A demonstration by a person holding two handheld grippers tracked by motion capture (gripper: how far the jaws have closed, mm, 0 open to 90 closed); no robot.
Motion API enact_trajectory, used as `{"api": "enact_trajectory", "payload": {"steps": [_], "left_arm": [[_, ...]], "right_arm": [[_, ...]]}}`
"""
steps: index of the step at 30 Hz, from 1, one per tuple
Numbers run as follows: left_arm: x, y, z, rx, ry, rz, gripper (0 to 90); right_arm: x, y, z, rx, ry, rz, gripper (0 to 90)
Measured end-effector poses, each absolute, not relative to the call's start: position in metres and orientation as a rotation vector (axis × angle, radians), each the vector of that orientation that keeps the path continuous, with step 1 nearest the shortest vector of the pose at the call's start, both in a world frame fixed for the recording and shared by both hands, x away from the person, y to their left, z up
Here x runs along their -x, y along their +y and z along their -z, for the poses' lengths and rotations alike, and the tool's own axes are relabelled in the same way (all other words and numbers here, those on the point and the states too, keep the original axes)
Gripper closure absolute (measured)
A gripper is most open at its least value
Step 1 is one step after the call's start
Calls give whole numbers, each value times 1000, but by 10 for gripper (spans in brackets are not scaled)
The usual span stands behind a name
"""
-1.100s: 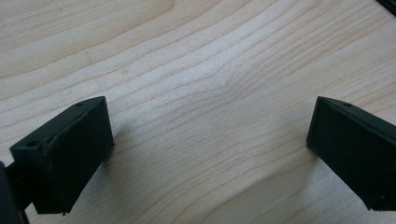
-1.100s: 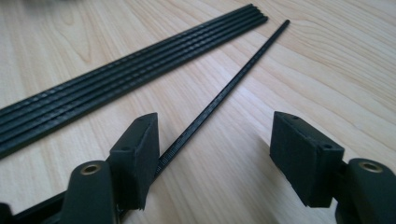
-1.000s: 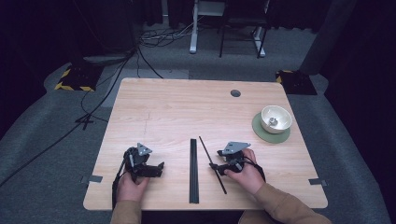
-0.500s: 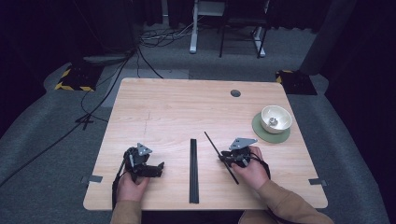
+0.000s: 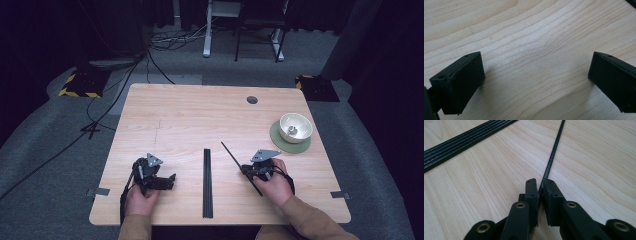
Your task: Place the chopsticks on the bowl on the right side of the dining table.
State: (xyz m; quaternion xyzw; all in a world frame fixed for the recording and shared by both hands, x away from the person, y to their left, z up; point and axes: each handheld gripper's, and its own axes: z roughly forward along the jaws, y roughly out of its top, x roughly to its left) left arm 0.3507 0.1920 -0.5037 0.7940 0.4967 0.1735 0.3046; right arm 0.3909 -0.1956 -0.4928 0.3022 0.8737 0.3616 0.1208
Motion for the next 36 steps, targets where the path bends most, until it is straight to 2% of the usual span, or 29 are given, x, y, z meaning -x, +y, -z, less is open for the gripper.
{"api": "enact_trajectory", "payload": {"steps": [17,36], "left_arm": [[-351,192,504,-2101,1314,-457,7],[-351,192,503,-2101,1320,-452,8]], "right_arm": [[-400,-213,491,-989,2480,-1112,868],[-392,-237,432,-873,2464,-1211,868]]}}
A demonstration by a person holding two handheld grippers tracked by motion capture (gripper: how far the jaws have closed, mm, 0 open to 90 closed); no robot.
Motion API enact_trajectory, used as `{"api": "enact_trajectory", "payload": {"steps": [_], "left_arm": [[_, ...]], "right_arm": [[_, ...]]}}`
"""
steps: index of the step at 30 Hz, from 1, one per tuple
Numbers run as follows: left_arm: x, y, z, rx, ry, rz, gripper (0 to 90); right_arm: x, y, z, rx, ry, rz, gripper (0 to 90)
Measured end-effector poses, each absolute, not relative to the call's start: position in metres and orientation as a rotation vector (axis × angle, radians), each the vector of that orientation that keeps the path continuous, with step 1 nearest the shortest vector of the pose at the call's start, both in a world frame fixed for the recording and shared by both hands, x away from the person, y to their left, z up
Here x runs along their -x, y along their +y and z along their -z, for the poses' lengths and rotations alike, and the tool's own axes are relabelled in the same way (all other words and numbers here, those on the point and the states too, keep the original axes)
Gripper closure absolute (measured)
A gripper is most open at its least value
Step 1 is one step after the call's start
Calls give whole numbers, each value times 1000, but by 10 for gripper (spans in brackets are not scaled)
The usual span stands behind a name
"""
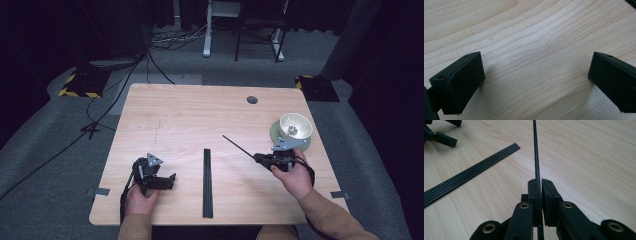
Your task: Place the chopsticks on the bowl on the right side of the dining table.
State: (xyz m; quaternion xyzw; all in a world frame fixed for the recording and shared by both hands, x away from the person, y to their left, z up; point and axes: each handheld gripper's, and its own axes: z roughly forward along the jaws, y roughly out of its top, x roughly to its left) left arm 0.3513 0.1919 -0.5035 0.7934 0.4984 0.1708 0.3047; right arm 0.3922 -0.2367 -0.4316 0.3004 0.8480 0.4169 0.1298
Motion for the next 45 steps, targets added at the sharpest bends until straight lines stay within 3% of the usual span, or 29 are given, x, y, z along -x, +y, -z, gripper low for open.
{"api": "enact_trajectory", "payload": {"steps": [16,45], "left_arm": [[-349,192,504,-2095,1335,-456,9],[-350,193,504,-2091,1327,-449,7]], "right_arm": [[-400,-266,380,-833,2428,-1274,868],[-440,-328,346,-923,2308,-1217,868]]}}
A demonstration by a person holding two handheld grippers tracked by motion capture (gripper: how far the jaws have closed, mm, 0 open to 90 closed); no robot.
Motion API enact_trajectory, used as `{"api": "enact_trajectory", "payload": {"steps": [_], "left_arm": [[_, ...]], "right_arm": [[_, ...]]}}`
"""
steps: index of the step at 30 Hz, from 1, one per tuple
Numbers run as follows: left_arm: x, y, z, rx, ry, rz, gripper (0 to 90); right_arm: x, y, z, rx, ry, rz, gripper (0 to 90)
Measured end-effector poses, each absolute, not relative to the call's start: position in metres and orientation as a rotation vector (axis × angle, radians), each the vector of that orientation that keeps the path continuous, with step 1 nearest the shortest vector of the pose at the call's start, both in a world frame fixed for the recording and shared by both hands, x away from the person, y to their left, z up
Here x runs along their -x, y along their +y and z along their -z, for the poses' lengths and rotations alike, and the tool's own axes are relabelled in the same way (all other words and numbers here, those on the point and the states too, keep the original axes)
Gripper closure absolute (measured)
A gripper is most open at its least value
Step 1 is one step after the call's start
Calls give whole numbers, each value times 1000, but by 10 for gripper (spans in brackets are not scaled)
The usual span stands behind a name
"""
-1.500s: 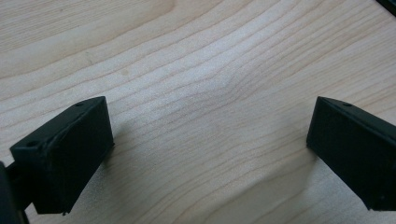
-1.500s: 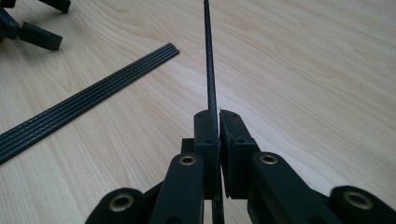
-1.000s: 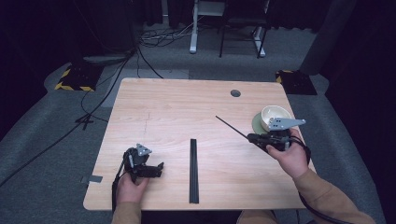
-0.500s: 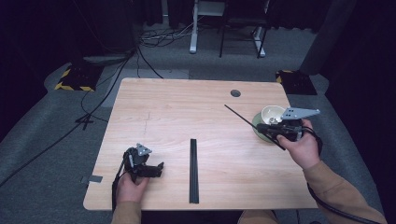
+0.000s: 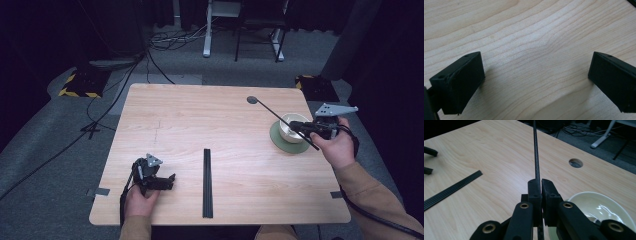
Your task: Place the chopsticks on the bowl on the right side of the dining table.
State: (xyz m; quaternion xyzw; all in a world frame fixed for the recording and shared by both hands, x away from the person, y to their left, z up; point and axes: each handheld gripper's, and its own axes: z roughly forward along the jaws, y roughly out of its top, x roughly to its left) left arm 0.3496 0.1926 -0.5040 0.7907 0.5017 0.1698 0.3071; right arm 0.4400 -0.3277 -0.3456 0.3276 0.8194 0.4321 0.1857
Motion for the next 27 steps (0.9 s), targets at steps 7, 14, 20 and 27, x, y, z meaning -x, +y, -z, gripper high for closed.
{"api": "enact_trajectory", "payload": {"steps": [7,14,20,27], "left_arm": [[-350,193,504,-2092,1327,-449,7],[-350,193,504,-2092,1327,-449,7],[-350,193,504,-2092,1327,-449,7],[-350,193,504,-2092,1327,-449,7]], "right_arm": [[-454,-342,347,-962,2282,-1196,868],[-469,-352,357,-978,2286,-1139,868],[-480,-359,370,-1008,2288,-1105,868],[-492,-368,390,-1026,2305,-1081,868]]}}
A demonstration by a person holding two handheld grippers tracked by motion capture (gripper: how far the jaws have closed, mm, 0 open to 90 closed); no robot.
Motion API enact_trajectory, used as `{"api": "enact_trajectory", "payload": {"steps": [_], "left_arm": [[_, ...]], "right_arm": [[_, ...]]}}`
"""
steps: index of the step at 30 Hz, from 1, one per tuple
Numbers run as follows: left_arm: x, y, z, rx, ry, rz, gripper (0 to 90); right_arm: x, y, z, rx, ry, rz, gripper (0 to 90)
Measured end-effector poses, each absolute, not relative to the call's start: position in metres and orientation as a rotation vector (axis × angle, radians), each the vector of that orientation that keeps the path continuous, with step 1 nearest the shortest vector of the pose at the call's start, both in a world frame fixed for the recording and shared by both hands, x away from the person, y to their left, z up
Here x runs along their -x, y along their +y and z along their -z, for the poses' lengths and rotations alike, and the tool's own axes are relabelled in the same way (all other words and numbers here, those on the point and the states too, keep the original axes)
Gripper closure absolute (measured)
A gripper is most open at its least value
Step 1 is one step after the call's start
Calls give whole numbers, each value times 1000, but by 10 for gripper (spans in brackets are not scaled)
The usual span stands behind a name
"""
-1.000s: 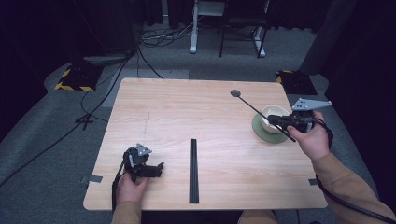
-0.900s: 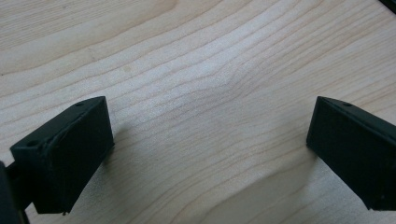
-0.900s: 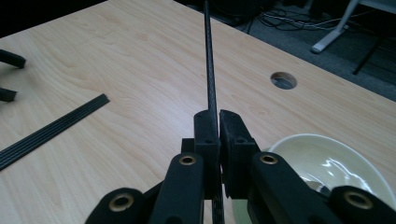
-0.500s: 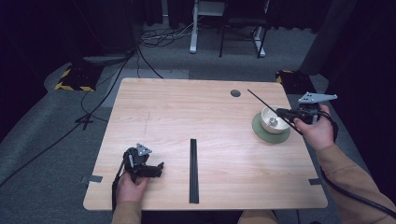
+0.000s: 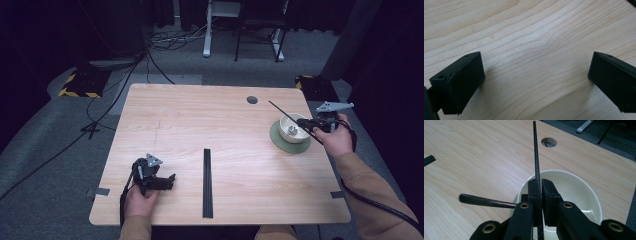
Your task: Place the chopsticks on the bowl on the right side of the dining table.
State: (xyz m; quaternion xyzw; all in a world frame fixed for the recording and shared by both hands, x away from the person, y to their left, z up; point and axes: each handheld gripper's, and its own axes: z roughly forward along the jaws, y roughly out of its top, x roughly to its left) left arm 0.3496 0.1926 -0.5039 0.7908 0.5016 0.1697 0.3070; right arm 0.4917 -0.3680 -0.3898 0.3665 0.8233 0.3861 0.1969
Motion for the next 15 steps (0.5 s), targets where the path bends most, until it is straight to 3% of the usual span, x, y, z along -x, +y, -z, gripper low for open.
{"api": "enact_trajectory", "payload": {"steps": [15], "left_arm": [[-350,193,504,-2092,1327,-449,7]], "right_arm": [[-502,-375,418,-1073,2317,-1071,868]]}}
